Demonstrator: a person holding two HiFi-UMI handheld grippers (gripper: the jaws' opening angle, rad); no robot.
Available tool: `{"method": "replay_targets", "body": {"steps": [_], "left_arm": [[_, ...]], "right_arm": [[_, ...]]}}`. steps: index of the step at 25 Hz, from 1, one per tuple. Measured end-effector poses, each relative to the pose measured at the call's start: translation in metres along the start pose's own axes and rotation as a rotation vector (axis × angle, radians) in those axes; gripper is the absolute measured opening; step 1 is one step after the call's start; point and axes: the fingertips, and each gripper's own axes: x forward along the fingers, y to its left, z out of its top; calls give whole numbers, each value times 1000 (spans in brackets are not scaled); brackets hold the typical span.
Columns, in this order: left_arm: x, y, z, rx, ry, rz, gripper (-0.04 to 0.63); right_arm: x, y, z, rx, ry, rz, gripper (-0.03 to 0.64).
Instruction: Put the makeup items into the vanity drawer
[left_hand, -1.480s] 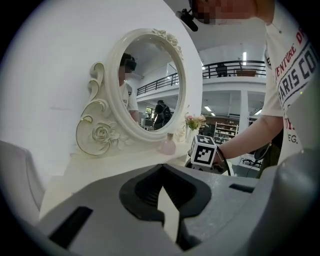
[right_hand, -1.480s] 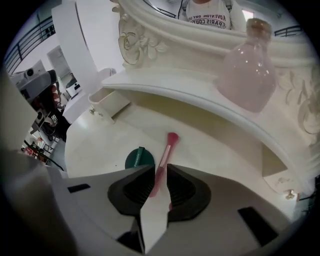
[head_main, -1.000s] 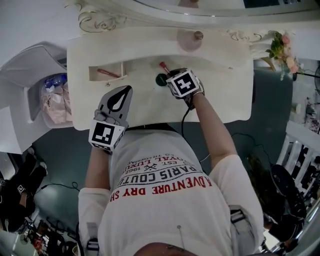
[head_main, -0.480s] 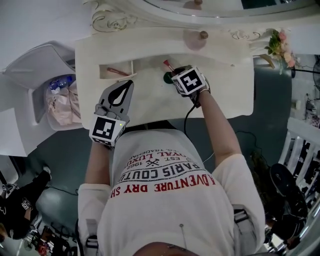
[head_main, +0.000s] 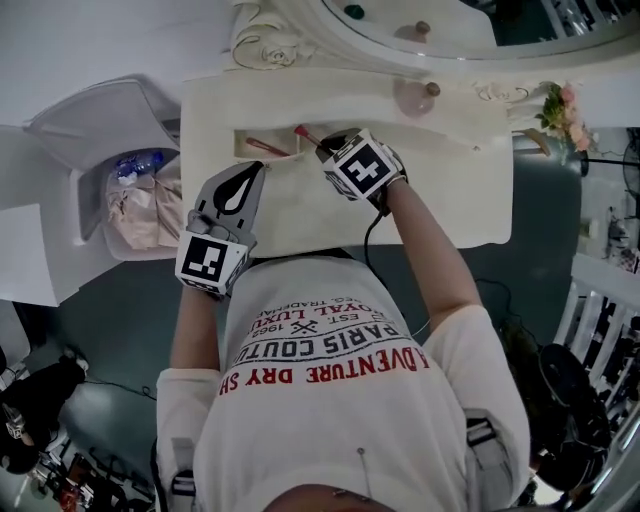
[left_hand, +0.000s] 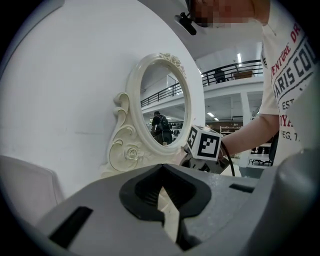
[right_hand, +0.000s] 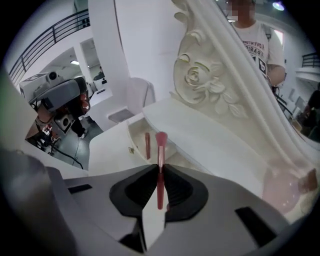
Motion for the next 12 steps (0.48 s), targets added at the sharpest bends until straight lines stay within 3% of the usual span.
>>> {"method": "replay_targets", "body": {"steps": [6, 12], "left_arm": [[-34, 30, -7, -17, 12, 65, 3], [-65, 56, -22, -53, 35, 138, 3]], "right_arm": [[28, 41, 49, -150, 18, 62, 43], [59, 60, 72, -232, 68, 87, 43]]}}
